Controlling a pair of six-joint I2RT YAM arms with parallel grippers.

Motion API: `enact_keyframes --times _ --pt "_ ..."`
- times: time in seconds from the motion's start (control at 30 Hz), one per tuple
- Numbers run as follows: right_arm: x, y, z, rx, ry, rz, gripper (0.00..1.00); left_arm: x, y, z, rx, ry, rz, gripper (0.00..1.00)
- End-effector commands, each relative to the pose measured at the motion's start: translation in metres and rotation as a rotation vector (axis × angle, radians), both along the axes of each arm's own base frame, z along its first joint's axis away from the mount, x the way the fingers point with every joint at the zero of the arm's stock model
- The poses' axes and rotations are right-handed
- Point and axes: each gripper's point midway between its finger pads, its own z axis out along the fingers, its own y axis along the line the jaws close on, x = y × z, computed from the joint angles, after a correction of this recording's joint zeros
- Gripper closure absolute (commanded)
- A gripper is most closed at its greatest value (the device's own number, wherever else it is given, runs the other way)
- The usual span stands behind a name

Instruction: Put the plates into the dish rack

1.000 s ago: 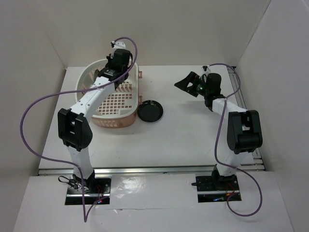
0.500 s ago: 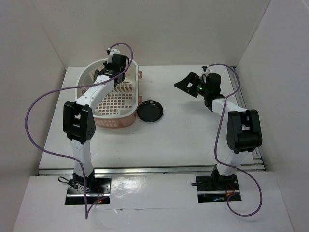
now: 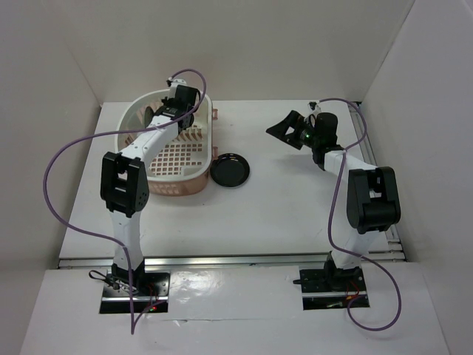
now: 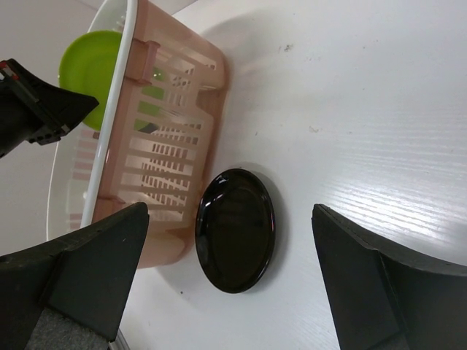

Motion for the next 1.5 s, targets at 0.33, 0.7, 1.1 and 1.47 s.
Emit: enact_keyframes --times 0.33,0.7,1.1,1.47 --pt "0.002 0.007 0.013 0.016 -0.055 0.03 0.0 0.006 0.009 0.021 0.008 -0.072 0.05 1.0" --pt "0.004 0.008 0.011 0.023 -0.05 0.028 0.0 0.007 0.008 0.011 0.007 -0.059 0.055 1.0" --pt "0.001 0.009 0.007 0.025 -0.04 0.037 0.0 0.007 0.008 0.005 0.005 -0.046 0.06 1.0" --pt "0.001 0.009 0.009 0.032 -0.044 0.035 0.0 0.009 0.001 -0.012 -0.016 -0.006 0.035 0.94"
